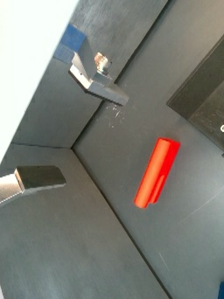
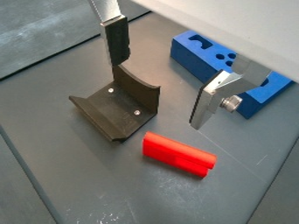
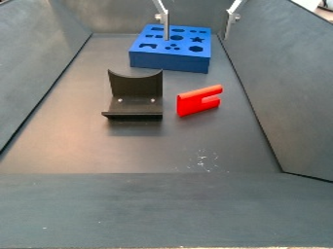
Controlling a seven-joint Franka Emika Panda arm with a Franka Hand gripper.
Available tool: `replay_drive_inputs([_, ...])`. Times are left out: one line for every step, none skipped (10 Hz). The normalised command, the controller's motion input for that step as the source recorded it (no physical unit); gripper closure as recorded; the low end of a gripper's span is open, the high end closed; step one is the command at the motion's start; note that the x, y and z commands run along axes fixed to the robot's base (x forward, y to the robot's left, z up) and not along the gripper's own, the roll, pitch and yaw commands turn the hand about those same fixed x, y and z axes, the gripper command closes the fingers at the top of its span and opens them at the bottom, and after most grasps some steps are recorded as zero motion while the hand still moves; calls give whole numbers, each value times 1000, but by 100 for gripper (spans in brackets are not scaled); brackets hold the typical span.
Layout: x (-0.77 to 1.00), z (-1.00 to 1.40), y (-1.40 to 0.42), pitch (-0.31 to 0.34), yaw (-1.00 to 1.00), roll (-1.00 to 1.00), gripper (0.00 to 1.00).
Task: Pick up the square-circle object. Move up. Rotate the square-circle object. Place the square-circle object on the fixture. Regrasp the square-circle object. Move to above the board. Insert the square-circle object.
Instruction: Pick up the square-circle object.
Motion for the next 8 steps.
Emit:
replay_drive_inputs([163, -89, -80, 26, -66, 0, 0])
replay_drive_inputs([177, -389, -226, 0, -534, 0, 0])
replay_drive_inputs([0, -537, -191, -23, -957, 0, 0])
replay_drive_inputs([0, -794, -60, -93, -1000, 0, 0])
replay_drive_inputs([-83, -934, -63, -130, -1000, 0, 0])
replay_drive_inputs([-91, -940, -49, -129, -1000, 0, 0])
replay_drive_inputs([-91, -951, -34, -124, -1000, 0, 0])
replay_drive_inputs([-89, -954, -23, -123, -1000, 0, 0])
